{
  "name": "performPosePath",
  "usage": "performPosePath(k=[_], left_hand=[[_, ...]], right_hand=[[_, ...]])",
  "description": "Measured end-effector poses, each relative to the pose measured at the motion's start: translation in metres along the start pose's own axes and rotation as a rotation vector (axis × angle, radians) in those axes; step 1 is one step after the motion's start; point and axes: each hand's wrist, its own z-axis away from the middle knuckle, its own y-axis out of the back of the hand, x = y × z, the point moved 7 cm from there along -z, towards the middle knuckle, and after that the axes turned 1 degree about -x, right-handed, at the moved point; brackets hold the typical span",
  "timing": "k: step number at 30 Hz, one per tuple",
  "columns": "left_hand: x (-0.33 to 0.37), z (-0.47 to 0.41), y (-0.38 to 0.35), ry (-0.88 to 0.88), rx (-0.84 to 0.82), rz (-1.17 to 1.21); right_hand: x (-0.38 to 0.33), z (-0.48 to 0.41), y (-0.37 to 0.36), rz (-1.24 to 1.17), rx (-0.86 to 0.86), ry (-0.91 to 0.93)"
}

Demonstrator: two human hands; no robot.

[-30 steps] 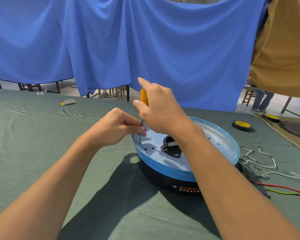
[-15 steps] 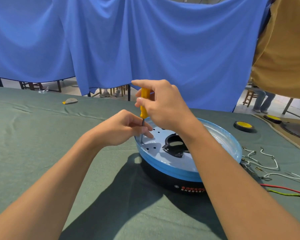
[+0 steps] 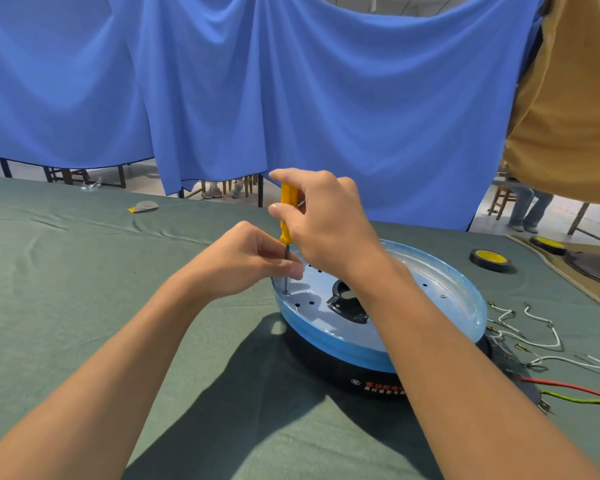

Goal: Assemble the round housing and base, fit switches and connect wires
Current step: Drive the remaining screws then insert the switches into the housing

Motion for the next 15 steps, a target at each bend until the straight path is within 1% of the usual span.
performPosePath(k=[2,4,7,9,11,13,15], left_hand=[[0.001,-0.001,0.000,-0.012,0.039,-0.013],[0.002,-0.001,-0.003,-0.017,0.014,-0.016],[0.000,-0.003,-0.006,0.003,-0.070,-0.024],[-0.001,-0.004,-0.007,0.014,-0.098,-0.020],[-0.002,-0.004,-0.004,0.011,-0.041,-0.010],[-0.003,-0.003,0.004,0.011,0.088,0.006],[-0.004,-0.001,0.008,0.014,0.155,0.019]], right_hand=[[-0.004,0.001,0.002,0.083,0.043,0.028],[-0.007,0.001,0.004,0.135,0.035,0.048],[-0.007,-0.001,0.000,-0.004,-0.109,0.027],[-0.006,-0.002,0.000,-0.078,-0.135,0.000],[-0.003,-0.002,0.003,-0.073,-0.062,-0.013],[0.003,-0.001,0.006,0.012,0.026,-0.051],[0.006,0.001,0.010,0.087,0.064,-0.077]])
